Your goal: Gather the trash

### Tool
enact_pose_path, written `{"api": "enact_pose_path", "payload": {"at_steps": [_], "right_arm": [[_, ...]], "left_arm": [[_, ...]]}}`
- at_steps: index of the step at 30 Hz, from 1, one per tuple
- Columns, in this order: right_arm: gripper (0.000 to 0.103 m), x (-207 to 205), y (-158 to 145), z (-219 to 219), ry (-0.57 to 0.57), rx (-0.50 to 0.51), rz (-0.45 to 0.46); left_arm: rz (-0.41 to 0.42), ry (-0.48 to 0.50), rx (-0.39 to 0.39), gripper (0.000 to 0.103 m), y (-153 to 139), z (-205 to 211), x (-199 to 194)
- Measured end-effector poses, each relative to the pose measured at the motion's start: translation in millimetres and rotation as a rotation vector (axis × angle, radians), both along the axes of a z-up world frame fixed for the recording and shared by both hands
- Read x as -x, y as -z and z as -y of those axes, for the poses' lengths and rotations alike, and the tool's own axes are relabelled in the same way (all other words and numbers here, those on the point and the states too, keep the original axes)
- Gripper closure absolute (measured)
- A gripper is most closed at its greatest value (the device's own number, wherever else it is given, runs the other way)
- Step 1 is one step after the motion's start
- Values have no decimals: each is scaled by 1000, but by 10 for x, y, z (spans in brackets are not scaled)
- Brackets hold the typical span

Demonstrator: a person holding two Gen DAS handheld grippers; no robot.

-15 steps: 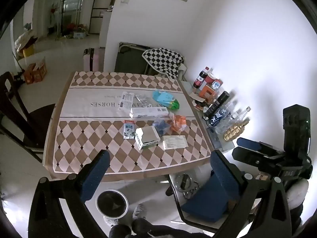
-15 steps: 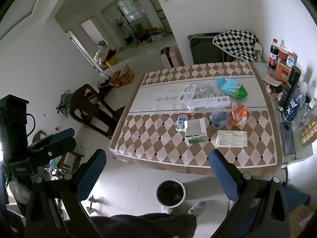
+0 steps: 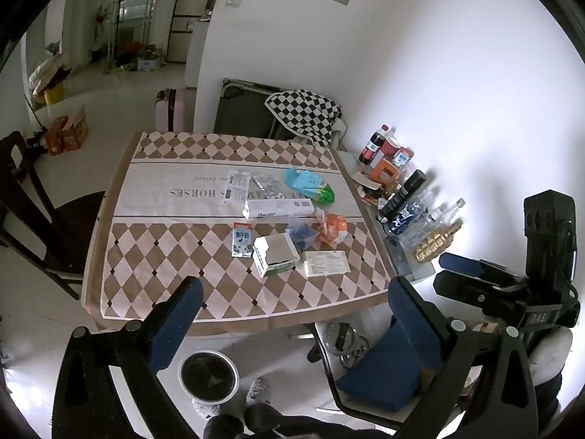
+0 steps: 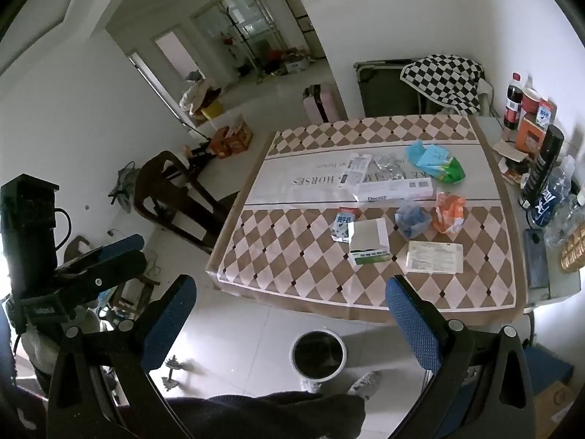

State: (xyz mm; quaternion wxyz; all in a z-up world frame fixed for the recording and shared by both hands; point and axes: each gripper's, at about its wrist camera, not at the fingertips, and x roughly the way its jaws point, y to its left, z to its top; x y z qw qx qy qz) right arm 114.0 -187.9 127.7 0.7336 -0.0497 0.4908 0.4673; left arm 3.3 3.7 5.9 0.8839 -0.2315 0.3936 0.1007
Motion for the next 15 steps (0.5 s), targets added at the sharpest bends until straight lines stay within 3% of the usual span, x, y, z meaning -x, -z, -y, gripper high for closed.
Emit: {"api": "enact_pose_path", "payload": {"at_steps": [15], "right_arm": [[0, -16, 31, 13, -1, -3, -2]], "left_arm": [[6, 5, 12, 0, 64, 5, 65]]}}
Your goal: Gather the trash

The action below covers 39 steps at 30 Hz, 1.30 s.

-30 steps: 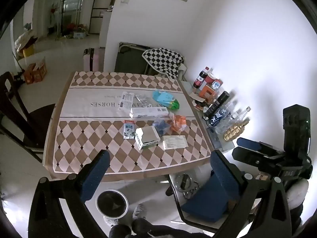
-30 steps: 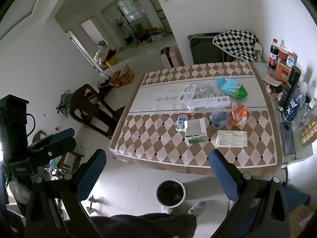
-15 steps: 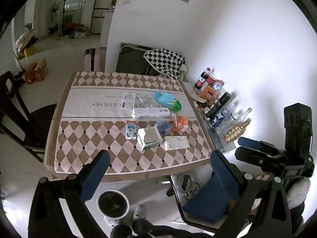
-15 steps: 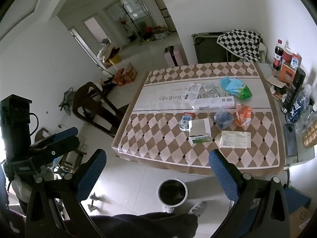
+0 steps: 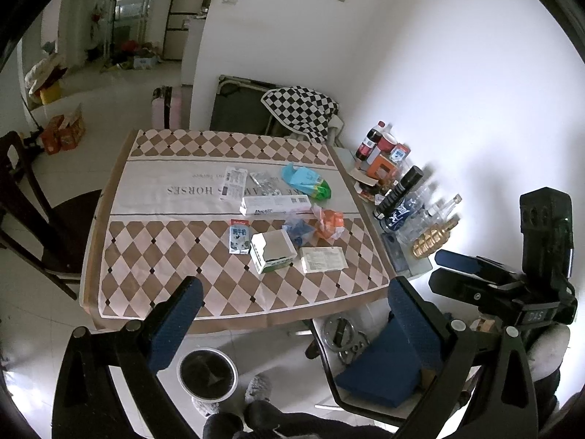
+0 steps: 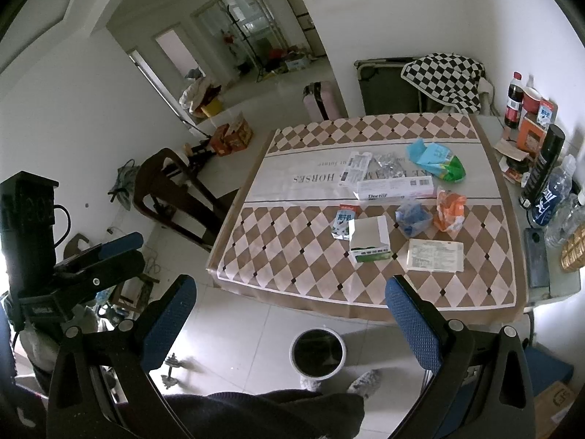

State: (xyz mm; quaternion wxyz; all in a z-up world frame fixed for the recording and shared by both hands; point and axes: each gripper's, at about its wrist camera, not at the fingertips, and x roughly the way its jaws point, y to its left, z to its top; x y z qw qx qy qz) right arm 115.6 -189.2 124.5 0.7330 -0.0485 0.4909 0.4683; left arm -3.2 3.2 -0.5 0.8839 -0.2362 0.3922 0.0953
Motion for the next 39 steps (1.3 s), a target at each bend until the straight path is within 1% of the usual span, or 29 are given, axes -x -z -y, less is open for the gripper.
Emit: {"api": "enact_pose_path", "payload": {"at_steps": [5, 13, 27, 39], "right_arm": [[0, 54, 35, -71, -11, 6, 3], [0, 29, 22, -63, -11, 4, -1], [0, 111, 70, -124, -7, 6, -4], [0, 67, 56, -115, -10, 9, -6]], "left_arm": [[4, 5, 8, 0, 14, 29, 24], [3, 7, 9, 0, 29, 25, 34], [0, 11, 14, 0, 42, 10, 33], [-4, 21, 17, 0, 75, 19, -32]]}}
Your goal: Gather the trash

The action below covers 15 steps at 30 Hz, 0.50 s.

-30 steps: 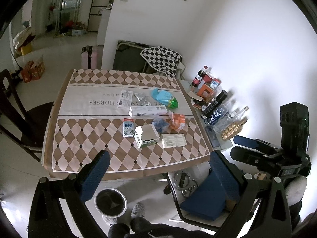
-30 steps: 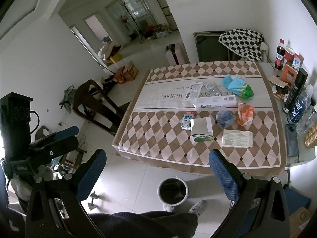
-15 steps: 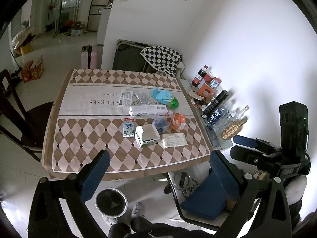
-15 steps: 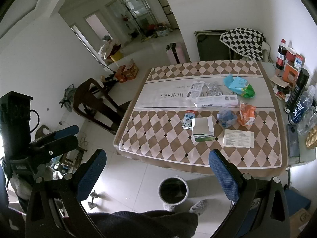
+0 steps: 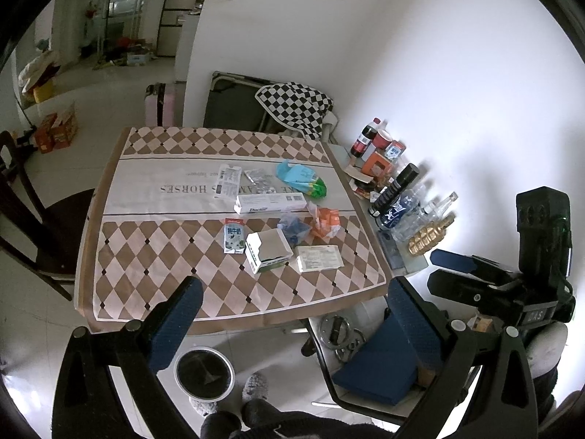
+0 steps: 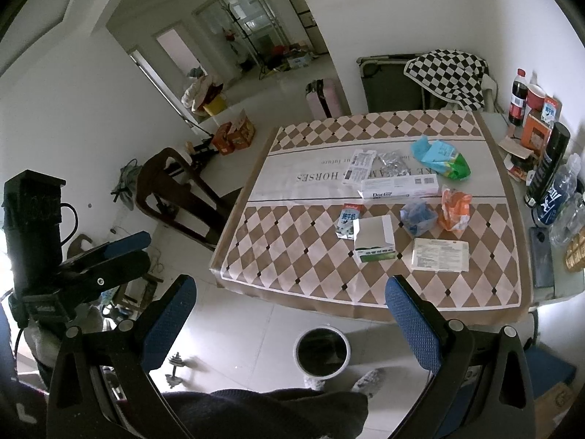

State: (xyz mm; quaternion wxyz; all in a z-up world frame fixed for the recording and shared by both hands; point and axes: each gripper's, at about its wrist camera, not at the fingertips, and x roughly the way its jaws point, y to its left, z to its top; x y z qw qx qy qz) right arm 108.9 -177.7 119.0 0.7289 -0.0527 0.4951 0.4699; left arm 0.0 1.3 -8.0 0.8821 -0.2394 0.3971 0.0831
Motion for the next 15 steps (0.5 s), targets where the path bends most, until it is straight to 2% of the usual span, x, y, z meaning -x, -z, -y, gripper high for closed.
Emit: {"api": "enact_pose_path", "payload": {"at_steps": [15], "right_arm": [[0, -32, -7, 11, 2, -1, -1]], "left_arm": [[-2, 1, 4, 0, 8, 29, -15]]}}
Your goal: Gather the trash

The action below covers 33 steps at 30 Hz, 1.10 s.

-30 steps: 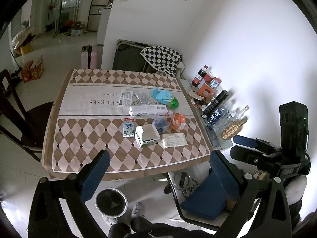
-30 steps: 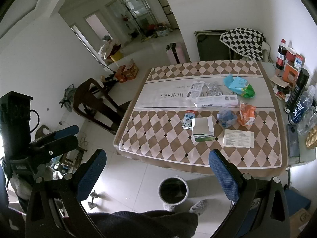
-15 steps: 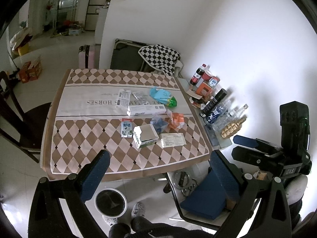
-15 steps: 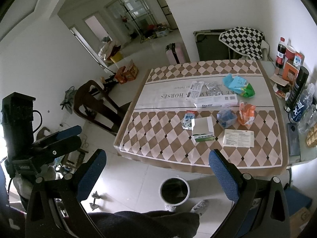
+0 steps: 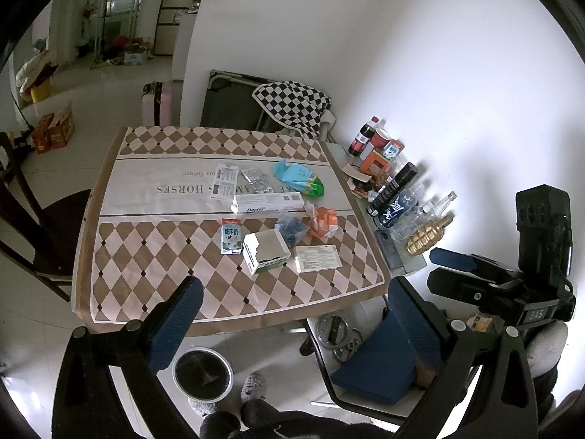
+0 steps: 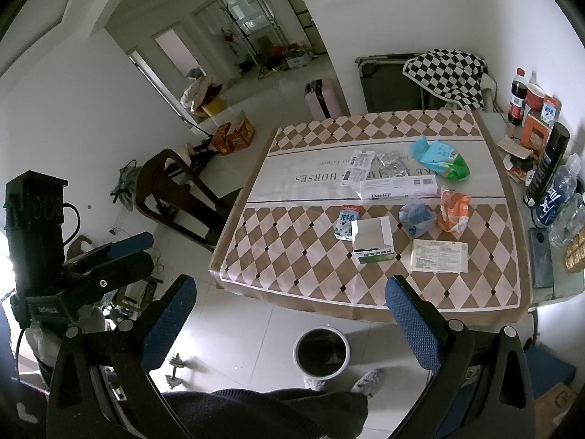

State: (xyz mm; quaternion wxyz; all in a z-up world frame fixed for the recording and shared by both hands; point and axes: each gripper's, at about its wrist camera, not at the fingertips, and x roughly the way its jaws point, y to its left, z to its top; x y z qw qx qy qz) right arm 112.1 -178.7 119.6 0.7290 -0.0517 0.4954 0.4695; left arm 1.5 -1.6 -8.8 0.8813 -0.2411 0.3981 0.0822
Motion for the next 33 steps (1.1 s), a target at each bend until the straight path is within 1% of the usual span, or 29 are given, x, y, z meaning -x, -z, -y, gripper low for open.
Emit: {"api": "enact_pose_path", "payload": {"at_steps": [17, 18, 19, 20, 21, 23, 24, 27, 28, 29, 30, 31, 32, 33], "right_arm": [[0, -17, 8, -24, 3, -1, -5], [0, -32, 2, -9, 4, -2, -6], [0, -34, 14, -11, 14, 0, -6], [0, -55, 37, 1, 41, 10, -4], [0, -107, 75, -2, 88, 26, -2], [0, -209, 173, 2, 183, 50, 3], [0, -262, 248, 21, 233, 61, -3], [0, -471, 568, 134, 397, 99, -40], [0, -546, 698, 171, 447, 116, -51], [0, -618, 868, 213, 505, 139, -65], [0, -726, 1001, 254, 540, 152, -76], [0, -821, 1180, 273, 567, 179, -87], [0, -930, 1373, 288, 593, 216, -101], [0, -1059, 1507, 330, 609, 236, -110]], "left_arm": [[-5, -10, -3, 0, 7, -4, 7], [-15, -25, -22, 0, 12, 12, -13], [-31, -49, -57, 0, 29, 30, -41], [-53, -81, -114, 0, 71, 39, -99], [-68, -103, -153, 0, 127, 35, -145], [-120, -140, -224, 0, 332, -3, -314], [-142, -137, -236, 0, 449, -28, -399], [-236, -90, -285, 0, 899, -96, -746], [-280, -54, -310, 0, 1123, -67, -919], [-311, -33, -319, 0, 1248, -78, -1035], [-342, -11, -315, 0, 1388, -69, -1139], [-390, 12, -280, 0, 1623, -63, -1305], [-422, 13, -255, 0, 1718, -118, -1401], [-451, 16, -207, 0, 1864, -154, -1516]]}}
